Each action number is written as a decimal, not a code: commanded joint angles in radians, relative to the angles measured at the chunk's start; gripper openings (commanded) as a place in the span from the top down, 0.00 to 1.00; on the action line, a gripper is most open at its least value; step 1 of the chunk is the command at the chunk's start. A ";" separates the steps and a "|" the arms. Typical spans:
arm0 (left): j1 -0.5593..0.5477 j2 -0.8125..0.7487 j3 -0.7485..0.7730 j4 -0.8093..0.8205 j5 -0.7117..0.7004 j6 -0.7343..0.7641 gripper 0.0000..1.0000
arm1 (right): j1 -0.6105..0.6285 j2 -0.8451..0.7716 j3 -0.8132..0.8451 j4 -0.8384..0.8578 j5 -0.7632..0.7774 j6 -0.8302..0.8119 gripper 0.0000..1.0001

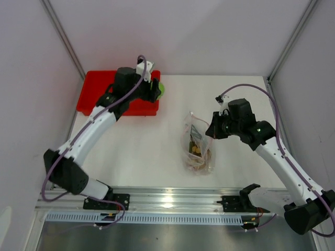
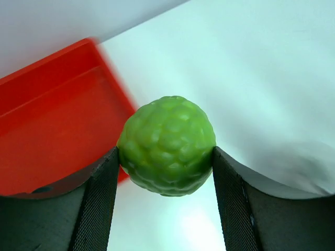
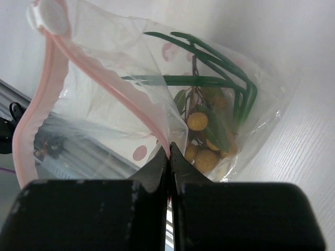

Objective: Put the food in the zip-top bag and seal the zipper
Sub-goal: Pick up the fake fruit from the bin, then place the fake fruit in the zipper food storage bag.

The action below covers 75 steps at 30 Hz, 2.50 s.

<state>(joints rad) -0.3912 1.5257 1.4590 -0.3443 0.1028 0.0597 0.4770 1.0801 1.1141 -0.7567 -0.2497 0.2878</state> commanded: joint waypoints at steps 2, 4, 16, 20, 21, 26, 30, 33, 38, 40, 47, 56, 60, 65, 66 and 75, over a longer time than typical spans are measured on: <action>-0.075 -0.299 -0.094 0.025 0.165 -0.201 1.00 | 0.018 0.014 0.084 -0.016 0.044 0.030 1.00; -0.116 -0.358 -0.127 0.033 0.253 -0.233 1.00 | 0.028 0.021 0.098 -0.023 0.058 0.042 1.00; -0.411 -0.506 -0.357 0.226 0.357 -0.432 0.99 | 0.138 0.047 0.118 -0.007 0.142 0.154 1.00; -0.465 -0.484 -0.411 0.293 0.315 -0.442 0.99 | 0.156 0.037 0.122 -0.001 0.142 0.175 1.00; -0.469 -0.478 -0.414 0.307 0.319 -0.448 0.99 | 0.158 0.034 0.121 0.000 0.138 0.180 1.00; -0.505 -0.402 -0.397 0.278 0.272 -0.442 0.99 | 0.166 0.018 0.118 0.007 0.136 0.194 1.00; -0.520 -0.360 -0.391 0.206 0.178 -0.436 0.99 | 0.166 0.011 0.121 0.003 0.136 0.194 1.00; -0.537 -0.355 -0.388 0.153 0.141 -0.422 0.68 | 0.161 0.007 0.122 -0.003 0.141 0.189 1.00; -0.546 -0.429 -0.414 0.136 0.017 -0.374 0.02 | 0.152 0.004 0.121 -0.007 0.138 0.180 1.00; -0.546 -0.456 -0.393 0.107 -0.027 -0.348 0.01 | 0.144 0.004 0.122 -0.012 0.135 0.177 1.00; -0.555 -0.539 -0.391 0.058 -0.178 -0.334 0.00 | 0.134 -0.005 0.139 -0.013 0.115 0.192 1.00; -0.555 -0.460 -0.422 0.070 -0.107 -0.359 0.01 | 0.123 -0.008 0.165 0.023 0.089 0.312 1.00; -0.554 -0.412 -0.411 0.129 0.007 -0.385 0.01 | 0.124 0.006 0.168 0.049 0.066 0.372 1.00; -0.555 -0.338 -0.335 0.059 0.011 -0.434 0.01 | 0.124 0.012 0.171 0.065 0.072 0.401 1.00; -0.555 -0.334 -0.336 0.062 0.020 -0.443 0.00 | 0.123 0.012 0.170 0.069 0.075 0.409 1.00; -0.560 -0.285 -0.336 0.168 0.153 -0.549 0.01 | 0.133 0.041 0.161 0.088 0.171 0.507 1.00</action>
<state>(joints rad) -0.9405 1.2388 1.0828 -0.2604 0.1837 -0.4301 0.6033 1.1118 1.2366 -0.7193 -0.1413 0.7334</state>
